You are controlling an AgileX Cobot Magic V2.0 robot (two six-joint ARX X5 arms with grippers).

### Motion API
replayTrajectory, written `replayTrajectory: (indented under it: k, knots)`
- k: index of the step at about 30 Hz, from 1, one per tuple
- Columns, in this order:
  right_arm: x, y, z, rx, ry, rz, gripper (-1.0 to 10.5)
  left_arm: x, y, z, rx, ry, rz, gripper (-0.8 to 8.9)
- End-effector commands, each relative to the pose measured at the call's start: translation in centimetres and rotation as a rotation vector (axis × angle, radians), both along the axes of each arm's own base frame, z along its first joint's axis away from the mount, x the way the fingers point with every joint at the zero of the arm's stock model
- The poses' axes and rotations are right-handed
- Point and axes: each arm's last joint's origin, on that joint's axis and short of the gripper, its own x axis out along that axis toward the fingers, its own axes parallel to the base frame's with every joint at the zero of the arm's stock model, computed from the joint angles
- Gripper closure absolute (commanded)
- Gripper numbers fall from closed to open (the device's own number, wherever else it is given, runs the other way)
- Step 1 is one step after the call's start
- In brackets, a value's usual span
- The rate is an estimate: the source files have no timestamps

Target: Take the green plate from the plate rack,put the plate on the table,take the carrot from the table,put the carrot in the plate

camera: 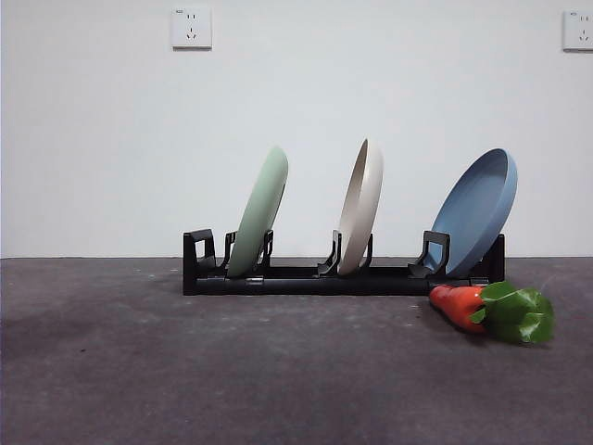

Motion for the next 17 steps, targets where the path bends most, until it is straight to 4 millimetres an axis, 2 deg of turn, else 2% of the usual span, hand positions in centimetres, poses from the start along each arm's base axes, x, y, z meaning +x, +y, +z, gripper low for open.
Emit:
replayTrajectory:
  k: [1,9,17]
  knots:
    - [0.3,0.1,0.0,0.001,0.004,0.001,2.9,2.5,-0.7,0.5,0.008,-0.013,0.001,2.56]
    - [1.1,0.1,-0.1,-0.003,0.04,0.001,2.9,11.2,-4.5,1.5,0.071,-0.024,-0.003,2.56]
    - [1.4,0.2,-0.2,-0.004,0.053,0.0,2.9,19.0,-9.1,0.4,0.207,-0.04,0.017,2.56]
